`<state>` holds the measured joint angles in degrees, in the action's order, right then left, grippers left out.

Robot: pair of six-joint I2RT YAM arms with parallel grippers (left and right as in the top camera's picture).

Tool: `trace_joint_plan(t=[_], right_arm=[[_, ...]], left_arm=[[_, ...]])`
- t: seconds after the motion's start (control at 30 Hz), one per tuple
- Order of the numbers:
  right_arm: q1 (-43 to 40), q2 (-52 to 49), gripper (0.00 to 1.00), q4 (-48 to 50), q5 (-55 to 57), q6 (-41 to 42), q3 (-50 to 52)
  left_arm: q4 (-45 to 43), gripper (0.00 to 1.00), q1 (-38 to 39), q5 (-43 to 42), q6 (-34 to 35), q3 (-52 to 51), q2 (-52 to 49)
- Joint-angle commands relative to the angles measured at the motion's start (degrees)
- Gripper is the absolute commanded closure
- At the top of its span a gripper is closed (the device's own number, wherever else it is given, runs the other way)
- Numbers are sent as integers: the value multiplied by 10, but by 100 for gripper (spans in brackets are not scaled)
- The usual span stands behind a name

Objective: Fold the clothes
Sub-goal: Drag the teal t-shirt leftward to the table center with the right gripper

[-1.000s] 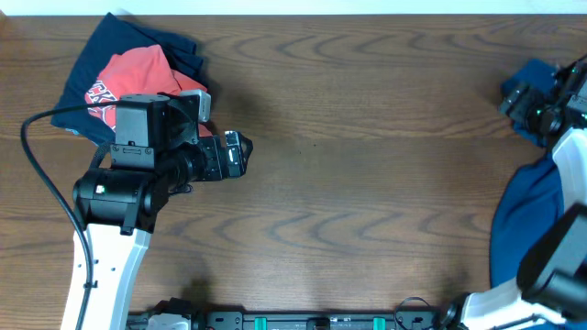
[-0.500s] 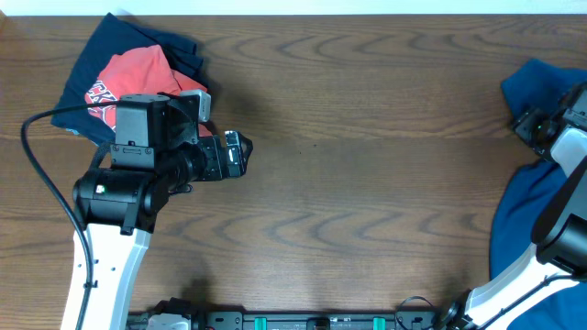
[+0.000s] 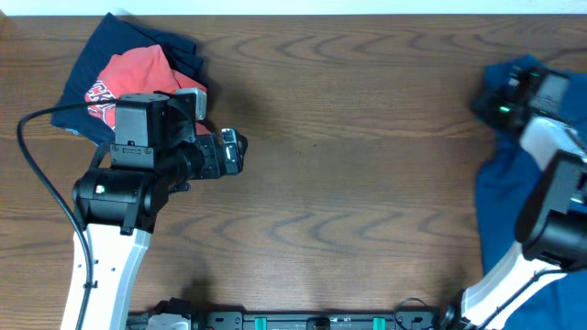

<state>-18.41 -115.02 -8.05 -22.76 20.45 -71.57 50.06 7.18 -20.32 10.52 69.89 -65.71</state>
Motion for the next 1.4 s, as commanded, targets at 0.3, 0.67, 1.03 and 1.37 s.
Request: trace_joint_plan(t=[0.3, 0.67, 1.03, 1.37], right_arm=[[439, 22, 57, 24, -114, -1, -9], [453, 124, 29, -52, -40, -5, -16], [232, 307, 32, -297, -8, -33, -16], [102, 309, 28, -422, 44, -33, -2]], left_arm=[[-3, 2, 1, 237, -9, 47, 90], [-9, 2, 2, 222, -21, 51, 136], [-15, 2, 18, 6, -21, 50, -39], [-43, 10, 42, -48, -14, 50, -235]])
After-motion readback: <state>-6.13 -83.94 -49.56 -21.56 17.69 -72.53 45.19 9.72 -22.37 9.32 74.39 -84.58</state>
